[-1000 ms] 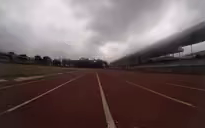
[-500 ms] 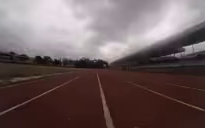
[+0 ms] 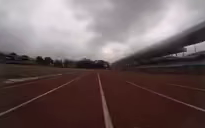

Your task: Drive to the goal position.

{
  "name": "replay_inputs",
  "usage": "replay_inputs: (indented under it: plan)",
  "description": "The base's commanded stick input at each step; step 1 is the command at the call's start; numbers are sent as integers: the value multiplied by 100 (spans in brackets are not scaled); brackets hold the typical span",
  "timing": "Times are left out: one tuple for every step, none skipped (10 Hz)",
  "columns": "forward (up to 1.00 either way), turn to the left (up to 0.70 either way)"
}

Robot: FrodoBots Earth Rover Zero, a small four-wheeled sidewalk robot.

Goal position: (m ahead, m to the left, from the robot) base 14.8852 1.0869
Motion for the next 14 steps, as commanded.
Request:
replay_inputs:
  plan:
    - [70, 0]
    - [70, 0]
    - [70, 0]
    - [70, 0]
    - [70, 0]
    - [70, 0]
    - [70, 0]
    - [70, 0]
    - [70, 0]
    - [70, 0]
    - [70, 0]
    - [70, 0]
    - [70, 0]
    - [70, 0]
